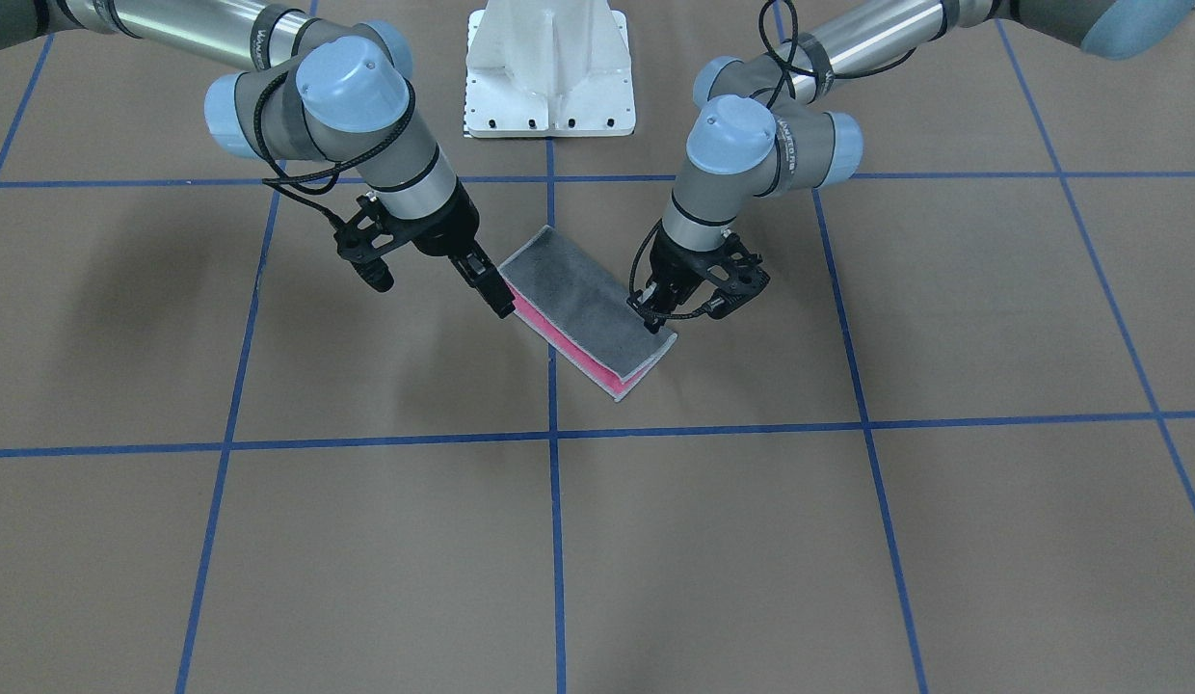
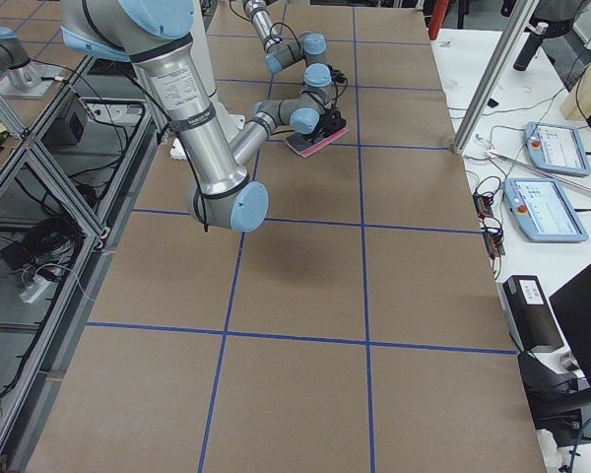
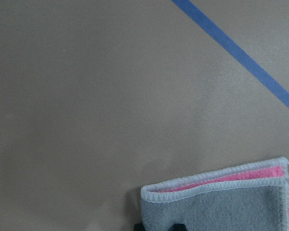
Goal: Fold towel twice with both arms
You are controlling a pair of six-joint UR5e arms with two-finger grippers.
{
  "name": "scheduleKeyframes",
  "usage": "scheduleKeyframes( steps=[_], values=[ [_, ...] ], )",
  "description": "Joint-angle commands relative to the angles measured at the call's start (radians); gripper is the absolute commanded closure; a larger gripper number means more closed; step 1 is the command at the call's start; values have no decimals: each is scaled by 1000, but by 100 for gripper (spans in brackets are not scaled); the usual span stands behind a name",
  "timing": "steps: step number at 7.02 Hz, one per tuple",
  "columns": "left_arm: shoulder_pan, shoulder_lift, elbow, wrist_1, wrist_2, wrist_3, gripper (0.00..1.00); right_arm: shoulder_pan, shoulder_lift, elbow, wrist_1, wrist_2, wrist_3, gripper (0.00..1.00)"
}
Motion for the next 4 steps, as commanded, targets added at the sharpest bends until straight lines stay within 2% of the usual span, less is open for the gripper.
scheduleKeyframes(
  steps=[1, 4],
  values=[
    [-21, -14, 1, -9, 6, 29, 100, 1, -2, 2, -1, 1, 0, 0],
    [-47, -144, 126, -12, 8, 57, 100, 7, -3, 8, -2, 12, 2, 0]
  ],
)
